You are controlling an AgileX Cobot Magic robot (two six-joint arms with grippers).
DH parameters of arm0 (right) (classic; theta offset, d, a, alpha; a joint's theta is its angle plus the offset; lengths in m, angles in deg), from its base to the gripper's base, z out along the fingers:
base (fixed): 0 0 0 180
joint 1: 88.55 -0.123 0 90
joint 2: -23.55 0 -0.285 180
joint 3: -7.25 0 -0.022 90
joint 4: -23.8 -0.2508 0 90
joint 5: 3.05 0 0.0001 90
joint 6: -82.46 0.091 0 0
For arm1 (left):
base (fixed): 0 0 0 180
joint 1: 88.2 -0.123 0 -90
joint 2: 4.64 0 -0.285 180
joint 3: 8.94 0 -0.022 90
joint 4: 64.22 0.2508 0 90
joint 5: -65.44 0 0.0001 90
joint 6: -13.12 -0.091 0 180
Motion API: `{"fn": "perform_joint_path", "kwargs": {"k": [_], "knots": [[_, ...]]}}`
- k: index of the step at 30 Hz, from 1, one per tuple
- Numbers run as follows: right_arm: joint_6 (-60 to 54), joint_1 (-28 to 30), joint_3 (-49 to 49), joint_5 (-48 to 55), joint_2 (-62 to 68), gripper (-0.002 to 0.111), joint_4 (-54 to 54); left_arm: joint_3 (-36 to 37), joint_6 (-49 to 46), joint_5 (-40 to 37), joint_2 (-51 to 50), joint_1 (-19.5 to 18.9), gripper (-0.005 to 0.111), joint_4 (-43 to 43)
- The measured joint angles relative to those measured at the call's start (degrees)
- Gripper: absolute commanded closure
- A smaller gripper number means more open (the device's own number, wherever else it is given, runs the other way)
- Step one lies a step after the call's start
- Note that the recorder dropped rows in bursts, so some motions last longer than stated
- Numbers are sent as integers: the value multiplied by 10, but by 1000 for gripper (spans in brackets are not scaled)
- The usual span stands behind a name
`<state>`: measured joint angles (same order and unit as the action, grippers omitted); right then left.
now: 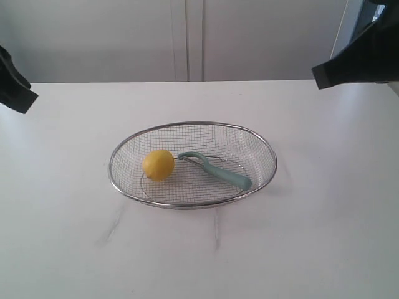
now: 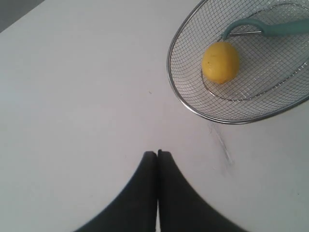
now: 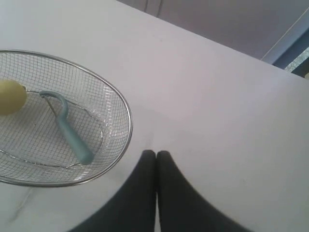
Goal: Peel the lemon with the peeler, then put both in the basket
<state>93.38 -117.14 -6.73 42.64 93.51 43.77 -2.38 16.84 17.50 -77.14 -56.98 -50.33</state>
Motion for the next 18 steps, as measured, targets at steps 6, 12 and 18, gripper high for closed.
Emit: {"fn": "perform_joint_path", "kwargs": {"k": [6,12,18], "knots": [[0,0,0,-3,-1,108,0,1,0,-7,14,0,107,0],[0,0,0,-3,-1,108,0,1,0,-7,14,0,107,0],[0,0,0,-3,-1,108,0,1,0,-7,14,0,107,0]]}}
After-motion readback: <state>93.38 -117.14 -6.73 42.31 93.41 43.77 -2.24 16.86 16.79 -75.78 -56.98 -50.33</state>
